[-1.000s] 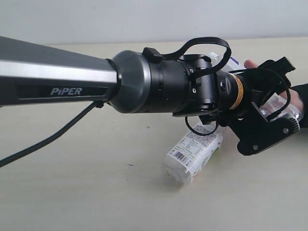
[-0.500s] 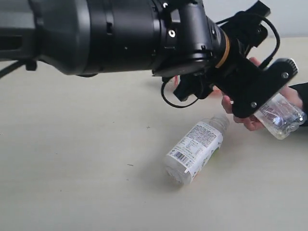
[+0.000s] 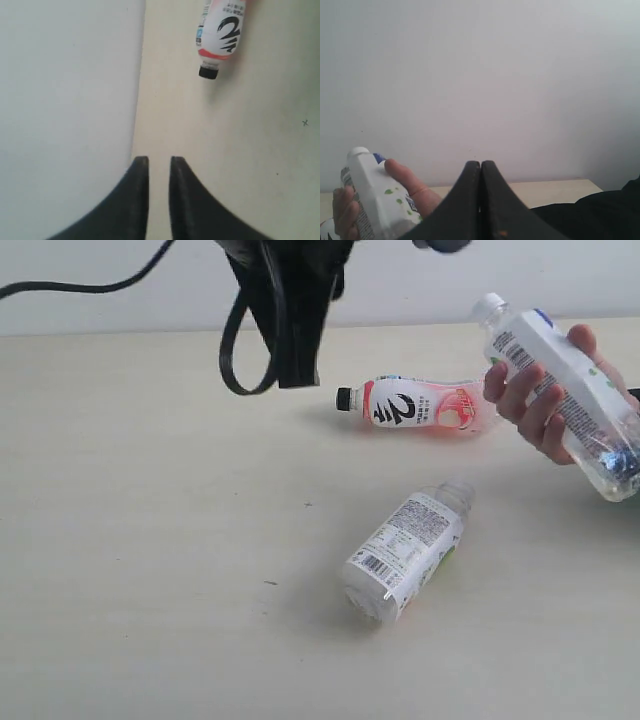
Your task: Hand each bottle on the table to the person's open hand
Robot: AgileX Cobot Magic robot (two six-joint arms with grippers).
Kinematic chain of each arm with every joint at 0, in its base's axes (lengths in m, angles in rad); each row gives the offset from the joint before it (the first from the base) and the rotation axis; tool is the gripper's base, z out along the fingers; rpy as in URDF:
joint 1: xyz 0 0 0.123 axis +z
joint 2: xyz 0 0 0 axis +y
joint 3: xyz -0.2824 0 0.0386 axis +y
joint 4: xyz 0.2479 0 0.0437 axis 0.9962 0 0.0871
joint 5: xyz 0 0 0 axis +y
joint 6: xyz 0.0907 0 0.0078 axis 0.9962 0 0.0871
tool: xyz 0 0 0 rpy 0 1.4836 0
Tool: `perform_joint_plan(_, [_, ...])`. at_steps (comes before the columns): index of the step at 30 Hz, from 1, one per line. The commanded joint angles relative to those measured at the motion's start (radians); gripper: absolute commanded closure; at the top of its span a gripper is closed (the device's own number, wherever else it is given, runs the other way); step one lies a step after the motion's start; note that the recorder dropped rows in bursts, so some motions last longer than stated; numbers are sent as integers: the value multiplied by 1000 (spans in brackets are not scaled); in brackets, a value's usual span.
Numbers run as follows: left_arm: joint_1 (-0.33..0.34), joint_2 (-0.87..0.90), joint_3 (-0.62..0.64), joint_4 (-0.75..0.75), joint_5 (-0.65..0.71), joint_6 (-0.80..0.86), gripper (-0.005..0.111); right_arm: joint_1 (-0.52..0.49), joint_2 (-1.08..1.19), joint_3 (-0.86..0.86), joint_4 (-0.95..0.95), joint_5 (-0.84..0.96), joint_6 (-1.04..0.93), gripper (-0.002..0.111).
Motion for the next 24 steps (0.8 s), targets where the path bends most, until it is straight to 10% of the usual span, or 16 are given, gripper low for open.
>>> perform_joint_plan(1, [34, -91, -6, -89, 66, -110, 106, -5, -5, 4, -4, -13, -3, 108])
perform_joint_plan(12, [299, -362, 268, -582, -287, -137, 106, -5, -5, 4, -4, -13, -3, 108])
perform_joint_plan(24, [372, -639, 1023, -589, -1247, -323, 106, -5, -5, 4, -4, -11, -3, 108])
